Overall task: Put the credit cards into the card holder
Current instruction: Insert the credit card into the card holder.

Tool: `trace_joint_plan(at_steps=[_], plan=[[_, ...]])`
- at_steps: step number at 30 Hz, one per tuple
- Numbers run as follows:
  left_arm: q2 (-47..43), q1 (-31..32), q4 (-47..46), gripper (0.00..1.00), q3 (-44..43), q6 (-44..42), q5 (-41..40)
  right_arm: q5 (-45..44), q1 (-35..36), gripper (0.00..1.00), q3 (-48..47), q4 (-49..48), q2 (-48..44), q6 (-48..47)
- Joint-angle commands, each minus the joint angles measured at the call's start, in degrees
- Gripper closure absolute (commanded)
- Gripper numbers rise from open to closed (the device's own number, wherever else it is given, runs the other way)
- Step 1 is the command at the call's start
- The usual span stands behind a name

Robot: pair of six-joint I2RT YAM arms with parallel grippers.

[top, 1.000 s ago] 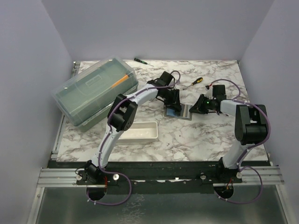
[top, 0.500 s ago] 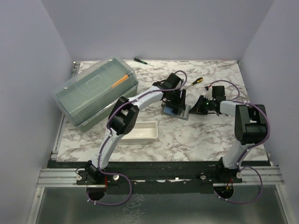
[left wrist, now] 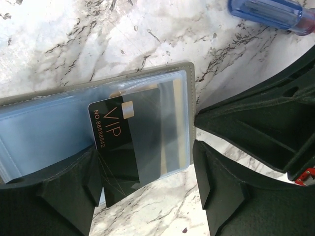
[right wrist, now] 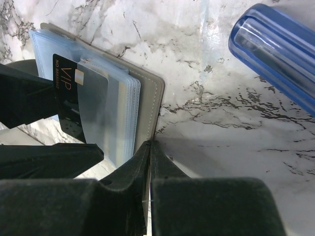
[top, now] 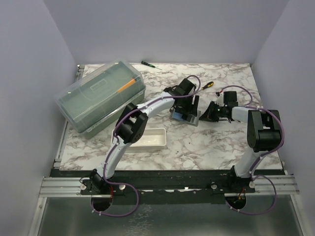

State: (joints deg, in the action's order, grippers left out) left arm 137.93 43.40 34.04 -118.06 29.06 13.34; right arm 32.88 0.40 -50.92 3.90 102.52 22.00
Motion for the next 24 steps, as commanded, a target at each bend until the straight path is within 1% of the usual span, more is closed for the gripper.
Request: trace_joint_plan(at_steps=[1, 2, 3, 4, 9, 11, 13, 15, 16, 17, 19, 22, 24], plan=[[0.1, 1.5, 4.5, 0.24, 2.0, -3.7, -9.1, 0.0, -0.1, 0.93, 1.3, -0.7, 1.0, -0.6], [-0.8, 1.4, 4.6, 0.23, 2.6, -4.7, -10.1, 0.0, -0.1, 0.93, 1.3, -0.7, 0.9, -0.5], [-1.6, 1.2, 4.7, 0.16, 3.1, -5.5, -10.7, -0.2, -0.1, 0.93, 1.3, -0.9, 0.9, -0.4], [-2.3, 1.2, 4.7, 0.15, 3.4, -6.2, -10.7, -0.6, -0.1, 0.93, 1.3, -1.2, 0.9, -0.1], [-5.2, 1.1, 4.8, 0.14, 4.7, -7.4, -8.1, -2.3, -0.1, 0.92, 2.6, -2.1, 0.1, 2.1], [-5.9, 0.9, 4.6, 0.12, 5.1, -7.0, -3.7, -3.0, -0.1, 0.9, 2.8, -1.2, -0.5, 2.7], [-6.3, 0.2, 3.2, 0.12, 5.8, -7.4, 3.8, -2.2, 0.0, 0.88, 2.9, -0.3, -1.4, 2.9], [-8.0, -0.7, -1.1, 0.13, 8.3, -6.9, 9.7, -1.8, -0.1, 0.86, 2.4, 1.8, -2.0, 3.1], [-9.0, -1.2, -3.9, 0.14, 9.9, -5.8, 13.0, -1.9, -0.1, 0.86, 1.2, 4.8, -2.0, 2.3], [-9.7, -1.6, -6.8, 0.16, 11.4, -4.6, 14.9, -2.1, -0.1, 0.85, 0.5, 7.3, -2.3, 2.0], [-10.6, -2.0, -9.2, 0.19, 12.6, -3.9, 17.7, -2.9, -0.1, 0.81, 0.0, 10.4, -4.3, 1.4], [-14.4, -2.0, -14.6, 0.19, 18.1, -2.2, 18.2, -3.9, -0.1, 0.74, 1.2, 10.1, -7.9, 0.2], [-15.3, -2.3, -15.9, 0.19, 20.0, 0.6, 19.9, -4.6, 0.0, 0.7, 2.4, 8.7, -9.2, -0.3]])
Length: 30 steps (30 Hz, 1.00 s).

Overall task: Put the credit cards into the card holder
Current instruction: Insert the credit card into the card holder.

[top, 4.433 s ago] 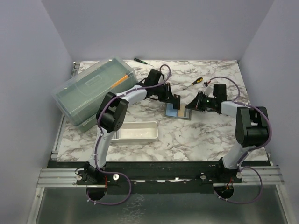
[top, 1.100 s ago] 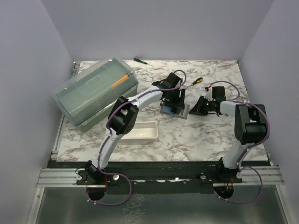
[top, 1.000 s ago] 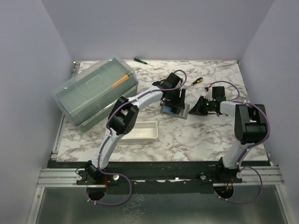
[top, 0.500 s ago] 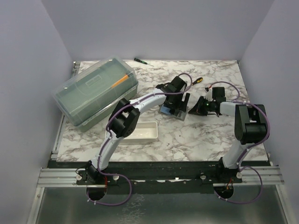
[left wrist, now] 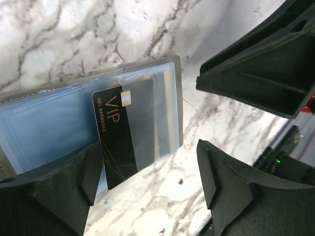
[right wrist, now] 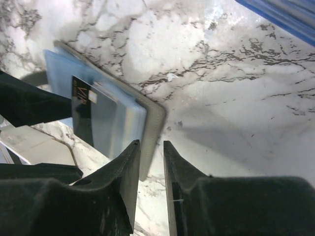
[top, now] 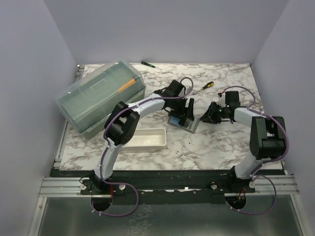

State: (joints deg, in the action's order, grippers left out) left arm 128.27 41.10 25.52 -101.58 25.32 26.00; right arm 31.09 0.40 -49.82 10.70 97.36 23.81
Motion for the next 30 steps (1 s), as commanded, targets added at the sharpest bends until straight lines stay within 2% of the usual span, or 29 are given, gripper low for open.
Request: trace_joint_plan(at_steps=[1, 3, 5, 8, 15, 22, 30], plan=[[-6.0, -0.1, -7.4, 0.18, 4.2, 5.5, 7.0, -3.0, 0.0, 0.68, 2.2, 0.6, -4.8, -2.0], [-7.3, -0.1, -6.5, 0.16, 5.6, 8.1, 2.7, -3.8, -0.1, 0.65, 3.9, -1.6, -5.9, -1.1], [-9.1, -0.1, -3.2, 0.15, 5.6, 8.7, 0.7, -3.1, 0.0, 0.65, 3.7, 1.4, -7.2, 0.9], [-11.7, -0.1, -1.8, 0.15, 7.7, 5.6, -2.0, -0.6, -0.1, 0.6, 6.9, -2.7, -11.3, 3.6], [-9.6, 0.8, 1.0, 0.18, 7.2, 2.2, -5.7, 3.5, 0.0, 0.55, 9.9, -6.3, -12.0, 6.6], [-4.7, 2.0, 0.9, 0.19, 4.5, 1.0, -9.3, 6.8, -0.1, 0.56, 11.2, -11.8, -8.7, 8.4], [-0.3, 2.3, 0.9, 0.2, 2.9, 2.0, -9.7, 6.9, -0.1, 0.63, 12.4, -15.9, -4.2, 9.9]])
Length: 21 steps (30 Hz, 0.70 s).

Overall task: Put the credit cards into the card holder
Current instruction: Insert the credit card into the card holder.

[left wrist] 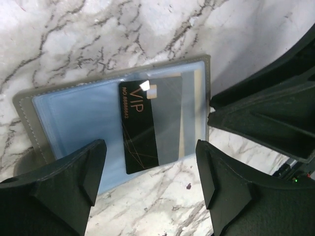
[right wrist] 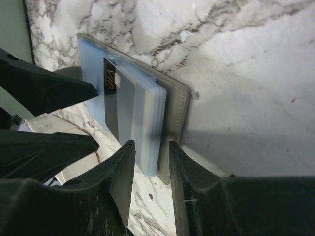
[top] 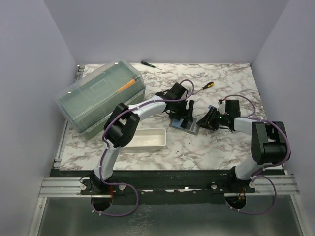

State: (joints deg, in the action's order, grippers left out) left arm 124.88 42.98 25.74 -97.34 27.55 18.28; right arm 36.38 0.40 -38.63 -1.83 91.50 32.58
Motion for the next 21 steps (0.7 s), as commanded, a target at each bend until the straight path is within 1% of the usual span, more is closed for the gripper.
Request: trace_joint_plan(at_steps=[1, 3, 6, 11, 15, 18, 21], plan=[[3.4, 0.5, 0.7, 0.21, -1.5, -0.2, -1.4, 1.8, -0.1, 0.64, 1.2, -3.5, 2.1, 1.1], [3.7, 0.8, 0.6, 0.21, -1.8, 0.3, 0.2, 2.2, -0.1, 0.67, 1.2, -4.0, 3.1, 1.2], [3.8, 1.1, -0.3, 0.22, -1.6, 2.6, 4.8, 3.0, -0.1, 0.7, 1.3, -5.2, 4.4, 1.9], [2.9, 1.4, -4.2, 0.27, -0.4, 7.2, 11.5, 5.9, 0.0, 0.76, 2.6, -9.9, 6.1, 5.1], [2.4, 1.8, -7.4, 0.27, -0.4, 10.3, 15.9, 6.5, -0.1, 0.78, 3.9, -11.9, 5.9, 6.3], [2.2, 2.0, -8.1, 0.28, -0.4, 10.9, 16.5, 5.6, -0.1, 0.78, 3.9, -11.1, 5.4, 5.9], [1.8, 2.0, -8.1, 0.28, 0.5, 9.0, 15.5, 4.5, 0.0, 0.78, 3.3, -9.4, 5.1, 4.6]])
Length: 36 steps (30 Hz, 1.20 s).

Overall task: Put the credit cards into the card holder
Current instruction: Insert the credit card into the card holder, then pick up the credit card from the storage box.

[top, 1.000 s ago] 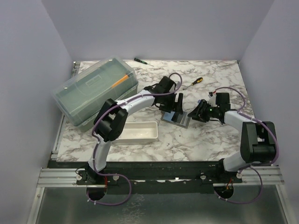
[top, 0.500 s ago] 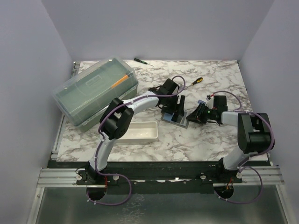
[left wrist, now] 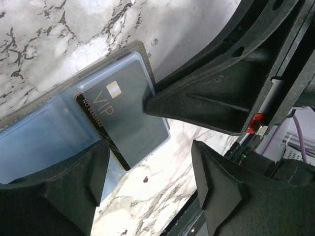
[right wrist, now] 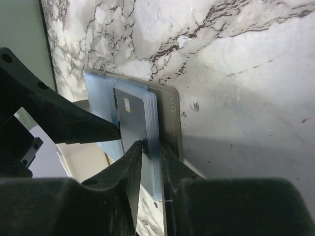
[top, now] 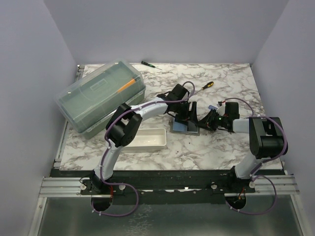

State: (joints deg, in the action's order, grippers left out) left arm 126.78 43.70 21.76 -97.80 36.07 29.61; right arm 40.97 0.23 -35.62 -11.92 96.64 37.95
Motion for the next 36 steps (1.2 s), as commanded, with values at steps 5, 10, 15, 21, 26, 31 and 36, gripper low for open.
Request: trace_joint_plan(at_steps=[5, 10, 15, 21, 26, 31, 36], plan=[[0.8, 1.0, -3.5, 0.22, 1.2, -1.5, 5.0, -2.5, 0.1, 0.72, -0.9, 4.3, -1.9, -3.9], [-0.7, 0.9, 1.9, 0.13, -1.7, -5.7, -0.5, -12.3, 0.1, 0.59, -2.6, 14.4, -7.7, -9.1], [-5.2, 0.3, 9.6, 0.11, -5.4, -10.7, -2.9, -18.9, 0.2, 0.46, -4.7, 22.1, -13.5, -11.7], [-20.7, -1.9, 14.5, 0.09, -0.2, -13.8, -5.3, -21.1, 1.8, 0.38, -6.7, 28.8, -20.9, -8.7], [-38.2, -2.8, 18.0, 0.07, 6.9, -18.7, -16.6, -21.2, 14.0, 0.35, -8.6, 27.7, -26.0, 0.7], [-54.1, -2.7, 18.3, 0.02, 11.9, -19.0, -27.1, -24.6, 31.8, 0.31, -12.3, 16.8, -23.1, 12.4], [-63.8, -2.8, 18.0, 0.01, 14.2, -20.5, -29.9, -30.7, 46.9, 0.27, -20.6, 6.3, -11.7, 20.0]])
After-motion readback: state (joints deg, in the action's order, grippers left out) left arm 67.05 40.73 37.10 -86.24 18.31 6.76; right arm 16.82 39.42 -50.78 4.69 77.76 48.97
